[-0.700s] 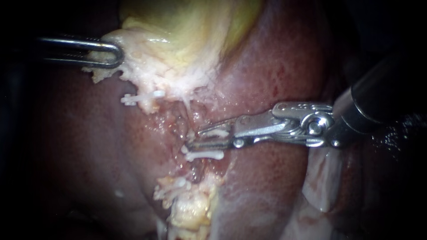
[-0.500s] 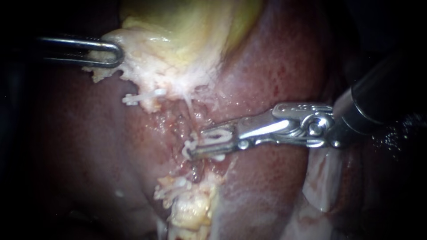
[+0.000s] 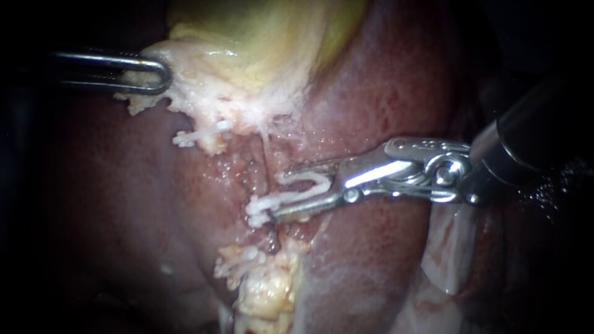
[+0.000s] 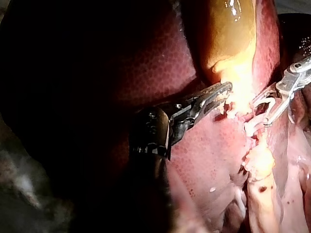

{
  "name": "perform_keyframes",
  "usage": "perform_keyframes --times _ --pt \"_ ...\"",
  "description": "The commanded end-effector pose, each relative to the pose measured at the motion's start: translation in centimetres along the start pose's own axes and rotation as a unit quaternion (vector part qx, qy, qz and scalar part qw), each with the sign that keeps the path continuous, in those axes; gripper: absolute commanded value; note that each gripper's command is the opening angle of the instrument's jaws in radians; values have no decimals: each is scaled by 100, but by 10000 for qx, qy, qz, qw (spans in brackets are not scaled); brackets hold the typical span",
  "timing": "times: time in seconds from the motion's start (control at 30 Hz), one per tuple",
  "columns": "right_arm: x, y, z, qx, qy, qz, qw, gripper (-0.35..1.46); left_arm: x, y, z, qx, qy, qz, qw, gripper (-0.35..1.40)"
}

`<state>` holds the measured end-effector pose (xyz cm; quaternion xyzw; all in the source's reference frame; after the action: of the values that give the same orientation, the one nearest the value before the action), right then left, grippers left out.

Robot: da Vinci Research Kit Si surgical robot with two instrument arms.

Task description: Clipping third clip right tube

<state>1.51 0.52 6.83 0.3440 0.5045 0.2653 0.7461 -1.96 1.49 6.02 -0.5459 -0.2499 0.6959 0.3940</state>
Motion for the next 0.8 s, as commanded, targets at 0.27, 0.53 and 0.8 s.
perform_keyframes --times 0.27,0.53,0.8 --pt "7 2 11 97 281 1 9996 48 0 0 0 -18 -7 0 10000 -35" --pt "13 5 25 415 365 -23 9985 48 -2 0 1 -28 -10 4 10000 -35" --pt "18 6 38 854 578 -29 9947 48 -3 0 0 -41 -15 8 10000 -35"
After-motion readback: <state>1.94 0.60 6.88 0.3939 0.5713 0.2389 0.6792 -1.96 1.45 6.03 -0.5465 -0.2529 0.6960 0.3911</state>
